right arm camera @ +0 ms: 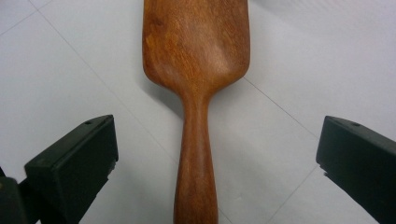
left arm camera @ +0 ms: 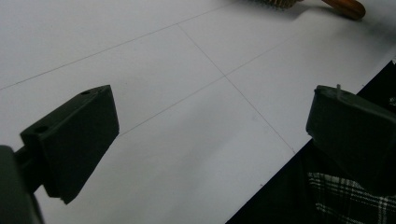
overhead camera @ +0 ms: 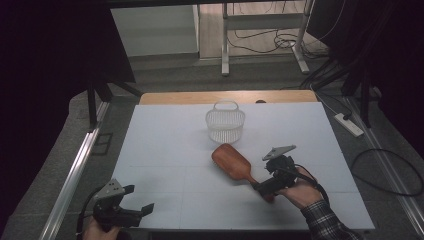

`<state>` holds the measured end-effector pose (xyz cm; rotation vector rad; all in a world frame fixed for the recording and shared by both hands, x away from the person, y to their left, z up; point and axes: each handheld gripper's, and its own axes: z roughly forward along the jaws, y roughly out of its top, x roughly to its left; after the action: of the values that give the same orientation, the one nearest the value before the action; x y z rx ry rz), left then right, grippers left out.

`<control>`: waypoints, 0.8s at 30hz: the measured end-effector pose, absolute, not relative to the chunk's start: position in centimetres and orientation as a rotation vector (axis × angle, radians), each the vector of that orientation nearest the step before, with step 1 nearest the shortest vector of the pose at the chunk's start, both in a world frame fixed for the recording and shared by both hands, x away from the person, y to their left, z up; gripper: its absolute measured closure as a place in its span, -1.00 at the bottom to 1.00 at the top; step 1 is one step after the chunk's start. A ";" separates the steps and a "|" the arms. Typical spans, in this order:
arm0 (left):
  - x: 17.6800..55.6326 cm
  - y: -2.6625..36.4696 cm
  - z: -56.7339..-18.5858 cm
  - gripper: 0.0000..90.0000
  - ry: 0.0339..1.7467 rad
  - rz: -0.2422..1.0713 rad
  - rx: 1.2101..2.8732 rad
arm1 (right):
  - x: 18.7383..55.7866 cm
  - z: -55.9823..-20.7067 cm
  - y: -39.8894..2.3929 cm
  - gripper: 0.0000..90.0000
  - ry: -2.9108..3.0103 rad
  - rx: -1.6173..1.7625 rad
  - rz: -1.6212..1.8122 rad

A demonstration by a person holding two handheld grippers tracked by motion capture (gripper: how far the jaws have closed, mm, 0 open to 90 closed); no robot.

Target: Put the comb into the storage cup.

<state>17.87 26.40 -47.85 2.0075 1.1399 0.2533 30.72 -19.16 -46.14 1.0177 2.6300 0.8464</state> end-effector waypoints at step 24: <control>17.9 26.3 -47.9 -0.95 1.135 0.253 2.013 | 31.7 -48.1 -17.3 -1.00 2.675 1.051 0.737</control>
<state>17.89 26.35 -47.85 2.0131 1.1353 0.2530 31.70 -17.29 -48.14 1.0511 2.6751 0.7366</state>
